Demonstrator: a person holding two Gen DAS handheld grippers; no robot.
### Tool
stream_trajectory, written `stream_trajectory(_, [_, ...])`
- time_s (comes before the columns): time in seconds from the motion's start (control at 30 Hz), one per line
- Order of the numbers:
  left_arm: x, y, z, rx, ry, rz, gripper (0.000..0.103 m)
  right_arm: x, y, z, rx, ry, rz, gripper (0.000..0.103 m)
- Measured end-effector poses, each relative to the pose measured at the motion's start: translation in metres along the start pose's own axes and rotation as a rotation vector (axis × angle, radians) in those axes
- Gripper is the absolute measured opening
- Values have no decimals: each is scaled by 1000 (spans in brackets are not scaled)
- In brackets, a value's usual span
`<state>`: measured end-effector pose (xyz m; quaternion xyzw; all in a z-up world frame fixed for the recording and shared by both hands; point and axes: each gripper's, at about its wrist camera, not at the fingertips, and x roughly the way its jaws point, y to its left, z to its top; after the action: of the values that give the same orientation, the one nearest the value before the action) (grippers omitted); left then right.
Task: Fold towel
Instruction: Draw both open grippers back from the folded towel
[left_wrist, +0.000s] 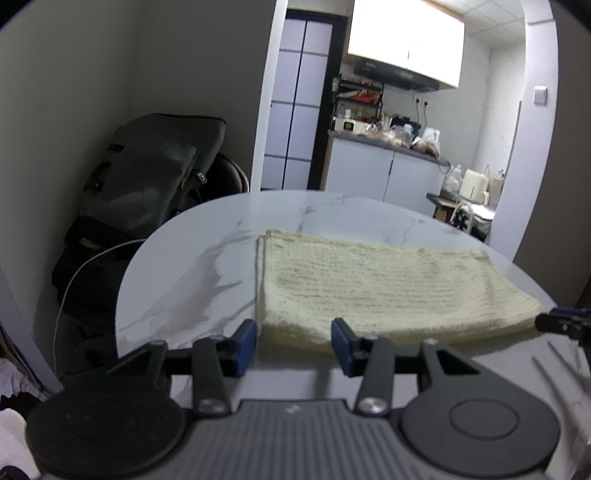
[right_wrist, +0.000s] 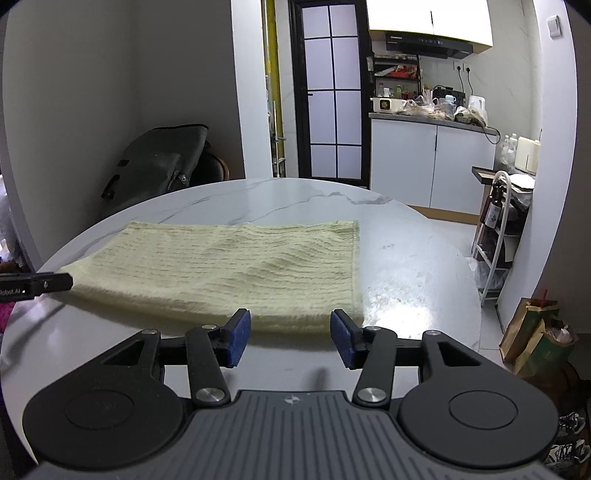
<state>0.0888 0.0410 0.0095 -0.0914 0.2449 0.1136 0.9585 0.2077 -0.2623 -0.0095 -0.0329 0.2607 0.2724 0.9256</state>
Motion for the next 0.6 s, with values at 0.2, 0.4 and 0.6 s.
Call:
stream_trajectory(0.2, [-8, -3, -6, 27, -29, 10, 53, -9, 9, -14, 4, -24, -6, 57])
stream_trajectory(0.4, [-17, -1, -10, 31, -55, 6, 53, -20, 19, -31, 8, -51, -8, 57])
stream_trajectory(0.6, [-26, 0, -13, 29, -82, 1, 74, -30, 29, -38, -20, -62, -6, 57])
